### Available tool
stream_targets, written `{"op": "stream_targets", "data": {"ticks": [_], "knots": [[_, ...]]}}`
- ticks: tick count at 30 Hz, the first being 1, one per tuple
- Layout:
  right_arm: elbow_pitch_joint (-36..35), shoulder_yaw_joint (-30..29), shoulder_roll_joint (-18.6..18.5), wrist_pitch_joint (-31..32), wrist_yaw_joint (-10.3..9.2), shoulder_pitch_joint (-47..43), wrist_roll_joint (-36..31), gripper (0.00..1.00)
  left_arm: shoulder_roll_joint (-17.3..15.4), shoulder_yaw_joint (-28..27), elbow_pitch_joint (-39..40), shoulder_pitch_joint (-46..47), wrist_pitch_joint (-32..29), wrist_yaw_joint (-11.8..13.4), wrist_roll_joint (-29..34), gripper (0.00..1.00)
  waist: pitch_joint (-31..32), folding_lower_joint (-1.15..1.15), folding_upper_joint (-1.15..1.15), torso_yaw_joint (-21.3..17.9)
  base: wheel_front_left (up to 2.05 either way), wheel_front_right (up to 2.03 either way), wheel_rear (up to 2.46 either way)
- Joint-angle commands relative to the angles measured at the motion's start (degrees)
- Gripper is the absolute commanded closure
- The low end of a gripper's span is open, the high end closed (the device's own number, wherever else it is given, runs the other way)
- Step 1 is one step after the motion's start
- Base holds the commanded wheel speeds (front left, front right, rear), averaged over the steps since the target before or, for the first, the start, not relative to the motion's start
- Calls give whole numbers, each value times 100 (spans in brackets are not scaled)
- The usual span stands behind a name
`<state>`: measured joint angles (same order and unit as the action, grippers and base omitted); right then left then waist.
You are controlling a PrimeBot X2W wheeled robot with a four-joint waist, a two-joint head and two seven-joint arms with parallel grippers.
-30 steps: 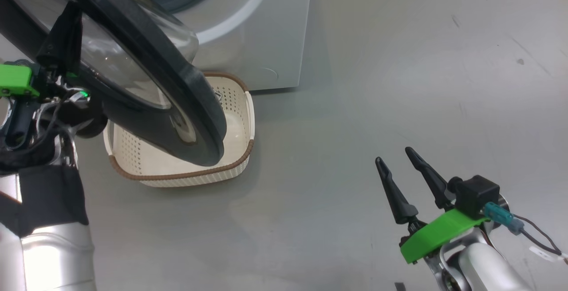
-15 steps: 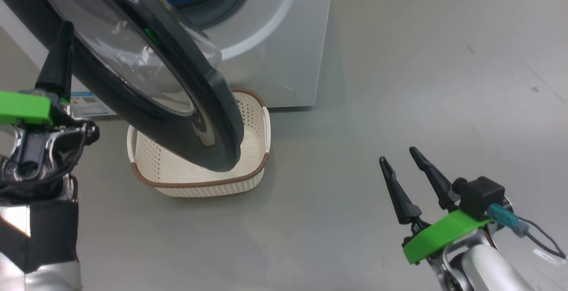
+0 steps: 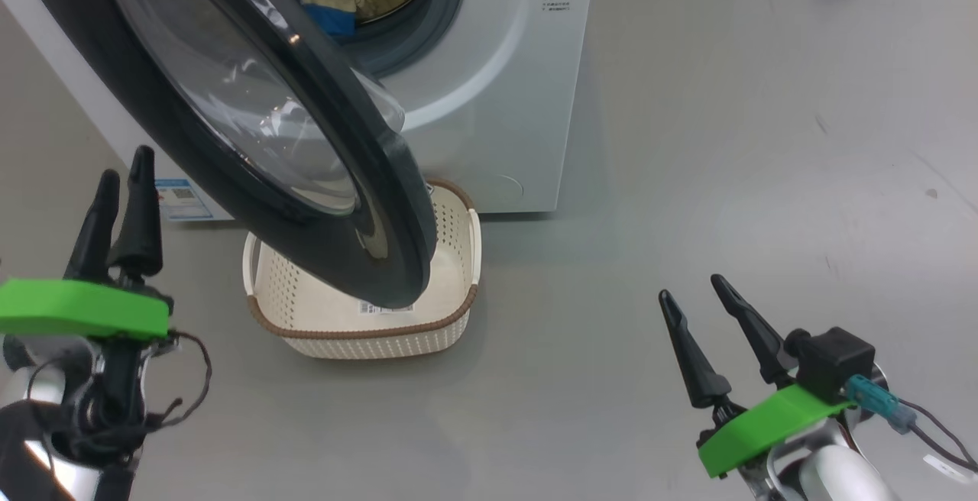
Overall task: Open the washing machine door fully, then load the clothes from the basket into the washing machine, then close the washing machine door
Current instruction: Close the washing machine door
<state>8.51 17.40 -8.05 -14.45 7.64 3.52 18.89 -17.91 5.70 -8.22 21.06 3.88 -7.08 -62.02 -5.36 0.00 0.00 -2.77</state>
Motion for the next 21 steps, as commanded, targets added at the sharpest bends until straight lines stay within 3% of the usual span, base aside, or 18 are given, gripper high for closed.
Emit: {"op": "stream_targets", "data": {"ticks": [1,6,8,12,18,21], "knots": [[-203,59,-10,-55,-15,50,-53,0,-352,-104,169,122,154,-40,266,0,24,0,0,9,0,0,0],[-289,18,16,-55,-15,14,-80,0,-719,211,42,-178,730,-7,1253,0,82,0,0,-21,0,0,0],[-349,-11,31,-55,-15,-9,-102,0,-855,328,89,-376,921,186,1889,0,101,0,0,-35,0,0,0],[-395,-31,40,-55,-15,-48,-119,0,-912,372,288,-662,1047,557,2584,0,122,0,0,-45,0,0,0],[-412,-48,64,-55,-15,-122,-149,0,-843,246,578,-1211,1102,1081,3249,0,184,0,0,-81,0,0,0],[-406,-58,78,-55,-15,-145,-151,0,-798,206,654,-1431,1106,1217,3401,0,216,0,0,-98,0,0,0]]}}
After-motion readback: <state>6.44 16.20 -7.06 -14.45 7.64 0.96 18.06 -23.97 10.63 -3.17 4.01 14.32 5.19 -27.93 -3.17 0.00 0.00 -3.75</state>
